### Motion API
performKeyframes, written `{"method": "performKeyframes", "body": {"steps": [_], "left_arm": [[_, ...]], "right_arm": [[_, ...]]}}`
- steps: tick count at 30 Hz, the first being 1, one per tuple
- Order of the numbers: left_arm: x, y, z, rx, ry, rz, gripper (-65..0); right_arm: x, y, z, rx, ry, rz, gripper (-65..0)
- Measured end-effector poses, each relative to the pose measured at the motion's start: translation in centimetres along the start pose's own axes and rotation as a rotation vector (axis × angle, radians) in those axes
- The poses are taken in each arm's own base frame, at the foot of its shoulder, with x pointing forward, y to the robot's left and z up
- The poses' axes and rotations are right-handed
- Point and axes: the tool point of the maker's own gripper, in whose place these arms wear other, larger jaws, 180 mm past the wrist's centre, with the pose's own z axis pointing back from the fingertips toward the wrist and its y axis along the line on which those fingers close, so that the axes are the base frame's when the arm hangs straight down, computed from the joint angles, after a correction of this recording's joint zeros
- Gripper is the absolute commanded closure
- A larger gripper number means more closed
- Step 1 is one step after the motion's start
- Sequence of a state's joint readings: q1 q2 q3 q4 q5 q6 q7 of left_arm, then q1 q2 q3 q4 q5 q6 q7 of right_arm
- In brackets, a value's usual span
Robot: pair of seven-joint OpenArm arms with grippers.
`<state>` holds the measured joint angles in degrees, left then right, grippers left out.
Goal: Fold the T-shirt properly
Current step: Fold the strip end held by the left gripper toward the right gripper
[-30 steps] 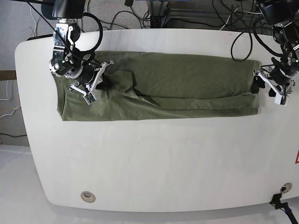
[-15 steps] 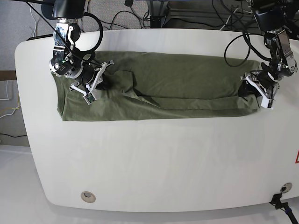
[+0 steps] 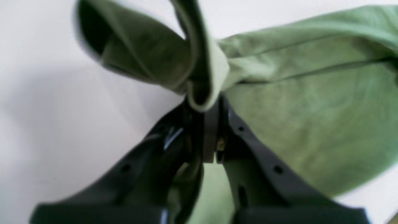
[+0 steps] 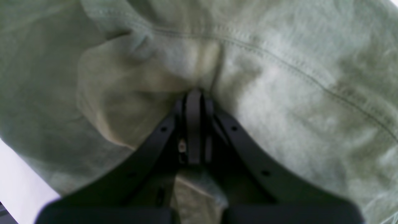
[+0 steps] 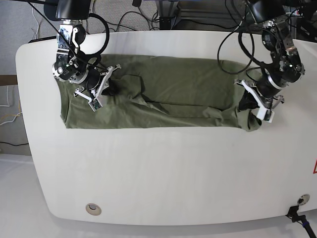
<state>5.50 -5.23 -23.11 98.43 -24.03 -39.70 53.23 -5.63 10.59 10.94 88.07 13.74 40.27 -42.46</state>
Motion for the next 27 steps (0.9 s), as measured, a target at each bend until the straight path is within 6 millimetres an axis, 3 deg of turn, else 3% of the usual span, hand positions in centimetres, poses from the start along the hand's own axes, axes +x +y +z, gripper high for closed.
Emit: {"method": "performKeyframes", "body": {"steps": [7, 10, 14, 19, 24, 27], "left_arm": [[2.0, -10.7, -4.4, -0.249, -0.053, 0.029, 0.0], [1.8, -13.8, -5.6, -0.316, -0.032, 0.052, 0.0], [2.7, -15.4, -6.5, -0.372, -0.05, 0.063, 0.0], [2.0, -15.1, -7.1, -0.369, -0.019, 0.07, 0.0], [1.7, -16.4, -7.3, -0.403, -0.001, 0.049, -20.1], [2.3, -19.0, -7.2, -0.481, -0.016, 0.035, -23.5]], "right_arm": [[0.0, 0.1, -0.1, 0.003, -0.002, -0.001, 0.0], [0.1, 0.2, -0.1, 0.004, -0.003, -0.003, 0.0], [0.1, 0.2, -0.1, 0.004, -0.003, -0.003, 0.0], [0.0, 0.2, -0.1, 0.004, -0.001, -0.003, 0.0], [0.1, 0.2, -0.1, 0.004, -0.002, -0.002, 0.0], [0.1, 0.2, -0.1, 0.005, -0.002, -0.002, 0.0]]}}
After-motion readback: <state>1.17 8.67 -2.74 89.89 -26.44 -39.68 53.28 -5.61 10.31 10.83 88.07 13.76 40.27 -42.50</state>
